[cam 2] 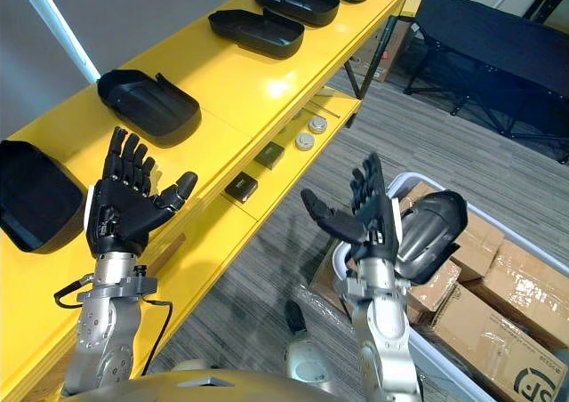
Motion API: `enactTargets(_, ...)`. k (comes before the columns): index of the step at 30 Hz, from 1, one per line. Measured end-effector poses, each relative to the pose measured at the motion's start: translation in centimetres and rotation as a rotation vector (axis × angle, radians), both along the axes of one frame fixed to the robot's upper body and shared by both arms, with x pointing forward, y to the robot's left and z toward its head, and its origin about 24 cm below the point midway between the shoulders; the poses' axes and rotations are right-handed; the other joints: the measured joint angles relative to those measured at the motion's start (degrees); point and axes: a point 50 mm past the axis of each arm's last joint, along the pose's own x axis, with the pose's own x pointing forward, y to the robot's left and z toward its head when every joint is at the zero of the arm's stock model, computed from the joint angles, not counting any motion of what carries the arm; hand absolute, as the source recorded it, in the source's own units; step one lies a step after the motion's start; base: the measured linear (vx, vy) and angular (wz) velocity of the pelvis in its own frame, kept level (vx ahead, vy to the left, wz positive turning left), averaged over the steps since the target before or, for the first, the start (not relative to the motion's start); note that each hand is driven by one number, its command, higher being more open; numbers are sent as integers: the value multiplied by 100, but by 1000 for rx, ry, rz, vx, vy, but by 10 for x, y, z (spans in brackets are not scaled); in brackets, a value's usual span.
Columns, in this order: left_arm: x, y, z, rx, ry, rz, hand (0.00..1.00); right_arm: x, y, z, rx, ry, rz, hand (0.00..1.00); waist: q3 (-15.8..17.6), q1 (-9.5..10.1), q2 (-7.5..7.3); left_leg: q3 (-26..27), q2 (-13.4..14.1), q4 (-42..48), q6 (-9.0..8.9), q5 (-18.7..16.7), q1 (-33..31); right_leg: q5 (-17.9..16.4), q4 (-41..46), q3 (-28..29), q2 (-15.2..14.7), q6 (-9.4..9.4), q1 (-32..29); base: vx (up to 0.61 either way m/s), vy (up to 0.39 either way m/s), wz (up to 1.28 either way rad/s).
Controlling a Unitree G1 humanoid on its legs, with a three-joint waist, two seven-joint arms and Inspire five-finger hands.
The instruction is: Walk over and take three plastic housings, then place them on the shelf
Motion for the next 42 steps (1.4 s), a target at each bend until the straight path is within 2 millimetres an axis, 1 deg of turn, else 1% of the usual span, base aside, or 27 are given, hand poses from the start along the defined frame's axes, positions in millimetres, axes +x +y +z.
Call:
enactTargets(3,3,-6,4,-8,-25,-25,100,-18,0,-11,27,54,-30,100,199,-125,-36,151,-143,258,63,-35,293,1,413,197,-9,2,47,-55,86,-61)
enactTargets(5,4,-7,4,-4,-27,-37,100,-22,3,-12,75,40,-24,100,313,-121,-179,525,-245,366,137,-70,540,113,624,-178,-13,-4,40,-225,63,-111)
enactTargets(6,5,-7,5,4,-25,-39,100,-17,8,-8,101,1,12,100,372,-99,-187,770,-195,334,287,-27,548,607,360,-524,-8,-72,31,-315,-20,-103)
enactTargets(7,7,-7,5,7,-25,-39,100,-13,10,-4,106,-28,30,100,394,-102,-140,912,-189,200,362,-28,546,434,605,-827,-21,-211,-120,-411,-28,-111)
enactTargets(8,11,-7,4,21,-22,-54,100,-3,16,2,132,-72,65,100,395,-53,-201,1184,-242,20,490,122,469,-534,1834,-1574,-287,-666,-518,-261,-22,-75)
enactTargets(9,12,-8,2,21,-7,-60,100,6,22,6,149,-100,104,100,401,-16,-178,1280,-227,-66,507,275,362,-1053,2720,-1989,-532,-879,-704,-323,-22,-65)
enactTargets(10,13,-9,-4,22,14,-72,100,21,35,6,135,-115,166,100,402,52,-136,1331,-112,-181,483,489,259,-1437,3796,-2518,-1053,-1018,-739,-238,-42,-41)
enactTargets(12,14,-12,-10,23,35,-93,100,35,50,-2,110,-77,207,100,422,187,-26,1387,131,-218,395,644,120,-1497,4360,-2848,-1531,-1107,-542,-196,-100,-41)
enactTargets(14,13,-13,-13,25,47,-105,100,40,66,-16,127,-7,241,100,415,411,-5,1495,418,-242,218,818,-60,-1437,4377,-2942,-1943,-1015,-222,-181,-313,-44)
enactTargets(15,11,-13,-14,21,54,-104,100,39,75,-20,151,10,249,100,379,482,-71,1533,552,-203,99,948,-221,-1355,4170,-2908,-2149,-895,-21,-127,-481,-35)
enactTargets(17,8,-10,-18,-20,75,-99,100,32,78,-25,174,38,240,100,335,477,-171,1560,818,14,-61,1072,-518,-1193,3503,-2841,-2221,-645,327,-85,-430,-41)
enactTargets(18,6,-8,-21,-33,92,-87,100,27,77,-29,179,72,236,100,268,477,-322,1643,979,131,-217,1161,-674,-883,2598,-2942,-2166,-131,594,-110,-555,-62)
enactTargets(19,8,-7,-24,-55,108,-90,100,21,72,-33,175,111,233,100,202,442,-437,1732,1098,135,-413,1275,-754,-1217,1907,-3094,-1985,582,890,-130,-655,-73)
enactTargets(20,8,-8,-26,-60,120,-88,100,21,69,-34,167,123,232,100,196,406,-421,1767,1205,90,-491,1341,-749,-1415,1760,-3172,-1870,702,917,-100,-530,-65)
enactTargets(21,8,-15,-32,-79,156,-99,100,16,59,-39,142,156,220,100,148,284,-330,1770,1400,-64,-556,1496,-729,-1698,1610,-3244,-1631,605,937,-72,-444,-48)
enactTargets(22,7,-30,-39,-96,196,-157,100,8,38,-45,106,193,168,100,108,145,-242,1743,1575,-268,-474,1740,-680,-1814,1535,-3291,-1390,485,944,-54,-408,-31)
enactTargets(23,6,-39,-40,-102,209,-195,100,2,27,-48,90,213,135,100,83,89,-164,1744,1625,-364,-445,1890,-619,-1843,1543,-3297,-1317,432,960,-19,-321,-16)
enactTargets(25,1,-61,-39,-105,211,-312,100,-19,-2,-52,44,265,38,100,78,-12,-150,1742,1643,-624,-447,2112,-375,-1928,1524,-3222,-1201,279,1013,-24,-197,-31)
enactTargets(27,1,-65,-36,-103,191,-347,100,-24,-9,-51,34,267,13,100,76,-22,-149,1717,1552,-759,-432,2099,-282,-1938,1457,-3170,-1177,257,991,-57,-34,-34)
enactTargets(28,0,-64,-32,-101,168,-362,100,-24,-10,-51,31,266,13,100,59,-18,-128,1578,1416,-888,-324,2026,-306,-1878,1456,-3111,-1203,278,863,-74,19,-18)
enactTargets(30,0,-63,-31,-98,157,-367,100,-20,-8,-50,30,256,23,100,27,73,-83,1512,1311,-1047,-348,1858,-324,-1787,1451,-3035,-1216,329,693,-72,65,-14)
enactTargets(31,0,-61,-32,-89,158,-365,100,-10,-5,-48,1,244,28,100,31,138,-90,1504,1171,-1095,-470,1803,-359,-1661,1382,-2981,-1320,398,612,-91,160,-13)
enactTargets(34,-1,-52,-34,-45,160,-375,100,27,1,-47,-29,216,5,100,116,281,-253,1487,824,-982,-521,1775,-547,-1226,979,-2979,-1612,520,605,-124,197,-4)
enactTargets(38,1,-47,-33,-6,142,-412,100,81,-18,-30,-38,167,-171,100,253,519,-284,1264,485,-724,-394,1775,-1085,-585,533,-3503,-1898,506,542,-123,151,29)
enactTargets(40,7,-49,-29,9,111,-436,100,121,-40,2,-63,97,-286,100,518,545,-230,984,358,-524,-319,1793,-1483,-434,443,-3803,-1991,536,506,-139,122,53)
enactTargets(41,8,-50,-29,10,108,-441,100,125,-43,6,-70,87,-299,100,551,553,-212,952,348,-503,-313,1797,-1538,-427,437,-3838,-1996,542,494,-132,87,43)
enactTargets(42,11,-53,-28,17,100,-460,100,139,-58,28,-97,39,-349,100,671,628,-159,846,329,-450,-344,1788,-1751,-385,424,-3872,-1996,535,369,-99,53,23)
